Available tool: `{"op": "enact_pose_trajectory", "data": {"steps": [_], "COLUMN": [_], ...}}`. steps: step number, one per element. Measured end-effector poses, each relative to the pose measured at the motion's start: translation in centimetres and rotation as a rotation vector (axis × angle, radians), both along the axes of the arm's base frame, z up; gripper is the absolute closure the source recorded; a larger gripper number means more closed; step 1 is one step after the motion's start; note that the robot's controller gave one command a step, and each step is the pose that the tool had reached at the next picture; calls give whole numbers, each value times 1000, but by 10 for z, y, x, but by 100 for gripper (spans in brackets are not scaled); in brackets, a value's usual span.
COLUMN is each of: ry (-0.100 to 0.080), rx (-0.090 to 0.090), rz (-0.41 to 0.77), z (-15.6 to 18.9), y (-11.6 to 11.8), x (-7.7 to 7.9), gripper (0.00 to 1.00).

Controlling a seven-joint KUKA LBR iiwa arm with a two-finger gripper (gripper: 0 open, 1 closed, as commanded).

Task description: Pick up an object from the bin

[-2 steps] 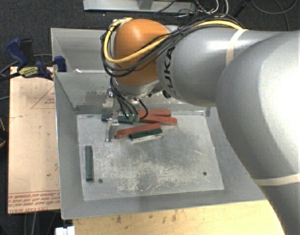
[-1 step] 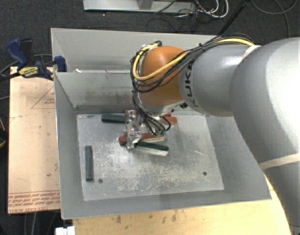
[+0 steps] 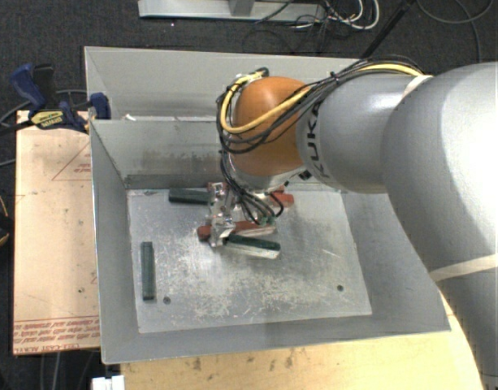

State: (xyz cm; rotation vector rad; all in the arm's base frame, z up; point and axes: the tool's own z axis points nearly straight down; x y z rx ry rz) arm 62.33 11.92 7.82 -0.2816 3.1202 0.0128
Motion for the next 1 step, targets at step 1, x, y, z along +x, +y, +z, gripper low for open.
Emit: {"op": "enact_pose_trajectory", "data": {"steps": [1], "ry": [1], "rx": [-7], "rz": [59], "z": [139], "y": [-10], "x": [-10], "gripper": [100]}}
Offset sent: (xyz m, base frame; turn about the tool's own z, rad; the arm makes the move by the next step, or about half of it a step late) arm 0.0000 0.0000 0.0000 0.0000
